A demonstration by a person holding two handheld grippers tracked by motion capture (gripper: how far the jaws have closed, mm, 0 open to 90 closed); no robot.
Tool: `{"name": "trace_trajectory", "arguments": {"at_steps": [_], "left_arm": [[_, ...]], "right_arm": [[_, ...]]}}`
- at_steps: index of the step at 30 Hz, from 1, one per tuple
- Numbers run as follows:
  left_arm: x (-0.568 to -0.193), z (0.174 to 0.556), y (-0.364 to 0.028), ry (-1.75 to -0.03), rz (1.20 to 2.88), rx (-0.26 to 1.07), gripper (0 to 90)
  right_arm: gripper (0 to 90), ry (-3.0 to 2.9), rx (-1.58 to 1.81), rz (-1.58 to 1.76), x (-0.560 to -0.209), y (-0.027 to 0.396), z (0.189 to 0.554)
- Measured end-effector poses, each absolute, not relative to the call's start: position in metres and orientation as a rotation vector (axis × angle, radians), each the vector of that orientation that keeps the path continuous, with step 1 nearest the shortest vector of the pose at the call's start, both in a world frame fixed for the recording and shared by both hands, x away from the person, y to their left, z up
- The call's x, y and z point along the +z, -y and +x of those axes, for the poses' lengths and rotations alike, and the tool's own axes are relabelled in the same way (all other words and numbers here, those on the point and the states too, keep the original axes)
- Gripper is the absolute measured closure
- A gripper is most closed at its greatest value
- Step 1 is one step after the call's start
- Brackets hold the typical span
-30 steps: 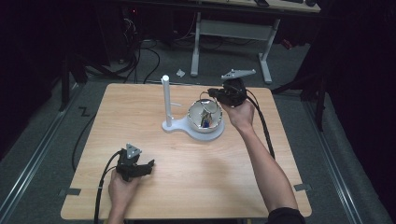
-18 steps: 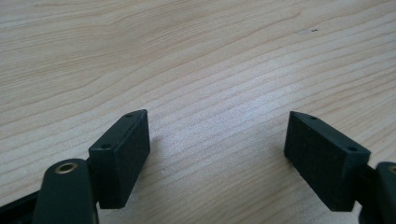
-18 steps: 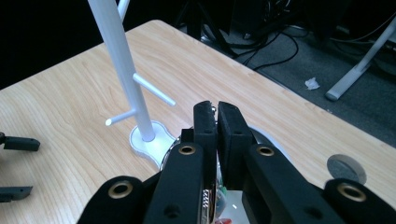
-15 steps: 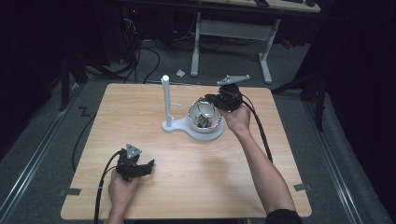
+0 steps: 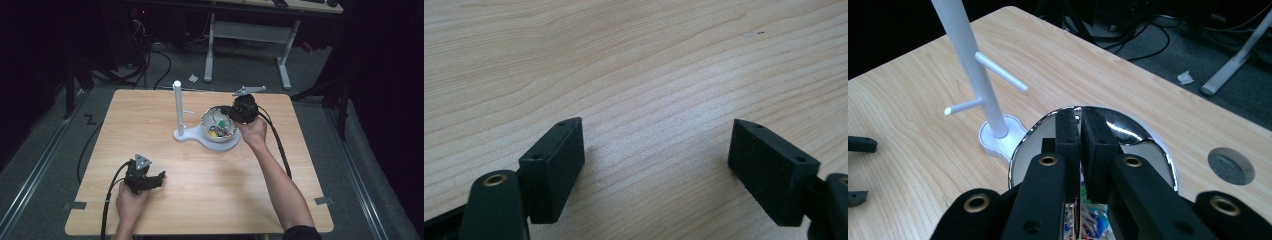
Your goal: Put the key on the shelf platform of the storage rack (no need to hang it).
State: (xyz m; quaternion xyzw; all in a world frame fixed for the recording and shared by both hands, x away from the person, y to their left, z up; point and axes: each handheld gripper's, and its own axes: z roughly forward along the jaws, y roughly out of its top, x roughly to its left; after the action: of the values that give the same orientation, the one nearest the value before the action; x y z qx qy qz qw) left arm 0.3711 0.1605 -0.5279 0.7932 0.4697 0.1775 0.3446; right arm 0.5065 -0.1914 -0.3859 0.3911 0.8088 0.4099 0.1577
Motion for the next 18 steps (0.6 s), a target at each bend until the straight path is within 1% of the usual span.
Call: {"name": "trace_trajectory", "arguments": {"at_steps": [14, 18], "left_arm": [[-0.528, 0.371, -0.161, -1.220, 2.060, 0.461, 22.9], [-0.528, 0.371, -0.160, -1.220, 2.060, 0.462, 22.9]], "right_arm": [[87.6, -2.343, 1.142, 1.136, -0.408, 0.189, 0.507], [87.5, -2.349, 1.177, 1.158, -0.413, 0.191, 0.507]]}}
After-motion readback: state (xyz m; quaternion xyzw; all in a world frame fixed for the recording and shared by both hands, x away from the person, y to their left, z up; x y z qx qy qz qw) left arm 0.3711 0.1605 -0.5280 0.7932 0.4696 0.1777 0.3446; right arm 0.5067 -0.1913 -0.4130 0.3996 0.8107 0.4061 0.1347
